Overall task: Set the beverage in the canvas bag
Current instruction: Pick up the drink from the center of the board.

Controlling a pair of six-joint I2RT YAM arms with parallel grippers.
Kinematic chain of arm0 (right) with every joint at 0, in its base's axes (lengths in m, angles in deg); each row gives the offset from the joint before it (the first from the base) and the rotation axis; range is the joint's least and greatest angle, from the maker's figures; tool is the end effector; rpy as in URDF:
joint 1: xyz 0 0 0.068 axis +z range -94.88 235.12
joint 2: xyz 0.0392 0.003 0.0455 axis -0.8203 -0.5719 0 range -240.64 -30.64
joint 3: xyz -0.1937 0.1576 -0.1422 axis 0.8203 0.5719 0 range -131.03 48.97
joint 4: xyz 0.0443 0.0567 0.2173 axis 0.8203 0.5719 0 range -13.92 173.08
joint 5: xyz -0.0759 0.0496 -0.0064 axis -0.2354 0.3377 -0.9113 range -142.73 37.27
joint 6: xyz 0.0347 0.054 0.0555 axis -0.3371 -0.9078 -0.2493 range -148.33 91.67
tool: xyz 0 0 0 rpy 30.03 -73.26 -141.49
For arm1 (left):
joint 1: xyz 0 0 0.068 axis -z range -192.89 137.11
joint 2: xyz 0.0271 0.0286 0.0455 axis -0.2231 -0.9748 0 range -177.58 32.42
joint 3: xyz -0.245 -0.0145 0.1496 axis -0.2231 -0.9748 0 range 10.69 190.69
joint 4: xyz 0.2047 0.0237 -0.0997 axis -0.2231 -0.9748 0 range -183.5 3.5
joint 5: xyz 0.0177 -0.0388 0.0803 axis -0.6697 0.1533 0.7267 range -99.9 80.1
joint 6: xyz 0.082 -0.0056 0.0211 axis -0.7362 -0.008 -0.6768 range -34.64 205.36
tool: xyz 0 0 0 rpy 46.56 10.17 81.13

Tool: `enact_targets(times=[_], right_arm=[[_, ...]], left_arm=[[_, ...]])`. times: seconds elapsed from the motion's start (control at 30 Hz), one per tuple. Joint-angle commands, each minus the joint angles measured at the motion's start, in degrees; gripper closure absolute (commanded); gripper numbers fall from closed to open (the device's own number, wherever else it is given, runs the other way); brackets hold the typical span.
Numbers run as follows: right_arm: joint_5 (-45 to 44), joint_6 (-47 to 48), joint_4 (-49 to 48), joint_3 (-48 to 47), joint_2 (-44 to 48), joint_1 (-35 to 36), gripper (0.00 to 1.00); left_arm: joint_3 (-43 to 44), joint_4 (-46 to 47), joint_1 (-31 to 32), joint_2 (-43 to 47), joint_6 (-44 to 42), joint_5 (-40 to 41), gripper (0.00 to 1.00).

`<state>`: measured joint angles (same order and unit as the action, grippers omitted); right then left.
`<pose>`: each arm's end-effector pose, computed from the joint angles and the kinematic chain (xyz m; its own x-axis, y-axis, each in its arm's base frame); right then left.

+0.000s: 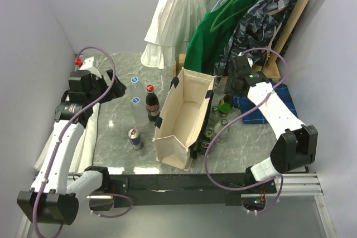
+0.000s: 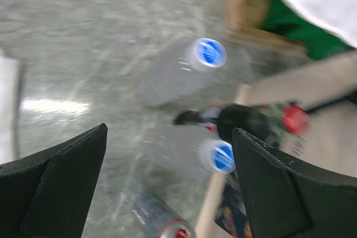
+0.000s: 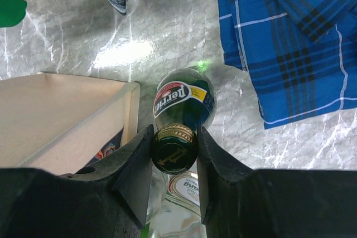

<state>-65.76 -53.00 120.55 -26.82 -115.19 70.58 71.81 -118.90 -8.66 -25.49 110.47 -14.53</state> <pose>0.2915 0.0632 0.3011 -0.7557 0.2128 -0.6194 0.2044 0.9751 0.0857 0.2066 -0.0213 0.3493 -0.5013 -0.3870 -0.7739 -0.0763 0.9107 -0.4061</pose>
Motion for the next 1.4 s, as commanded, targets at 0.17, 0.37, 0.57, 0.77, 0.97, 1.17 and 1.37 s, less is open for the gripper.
enact_targets(times=[0.17, 0.37, 0.57, 0.77, 0.97, 1.17, 1.37], right_arm=[[-1.8, -0.3, 1.7, -2.3, 3.7, 0.2, 1.0], [-1.9, -0.6, 1.9, -1.9, 4.4, 0.2, 1.0], [-2.0, -1.1, 2.4, -2.3, 5.4, 0.1, 1.0], [-2.6, -1.2, 3.3, -3.3, 6.4, 0.1, 1.0], [-3.1, -1.4, 3.9, -3.8, 7.4, 0.1, 1.0], [-3.0, -2.1, 4.0, -2.9, 8.1, 0.1, 1.0], [-4.2, -2.5, 4.7, -3.3, 9.0, 0.1, 1.0]], left_arm=[[6.8, -0.8, 6.0, 4.8, -3.2, -16.7, 0.05], [8.8, -5.6, 16.0, 4.3, -4.3, -12.5, 0.16], [5.8, -4.6, 24.8, 3.2, -3.6, -7.0, 0.29], [2.9, -1.8, 30.3, 2.4, -2.5, -3.7, 0.32], [2.5, -0.6, 34.8, -0.2, -2.2, -1.7, 0.36], [2.2, 1.6, 36.6, -0.8, -1.6, -1.6, 0.36], [1.2, 1.6, 38.9, -1.9, -1.3, 4.4, 0.5]])
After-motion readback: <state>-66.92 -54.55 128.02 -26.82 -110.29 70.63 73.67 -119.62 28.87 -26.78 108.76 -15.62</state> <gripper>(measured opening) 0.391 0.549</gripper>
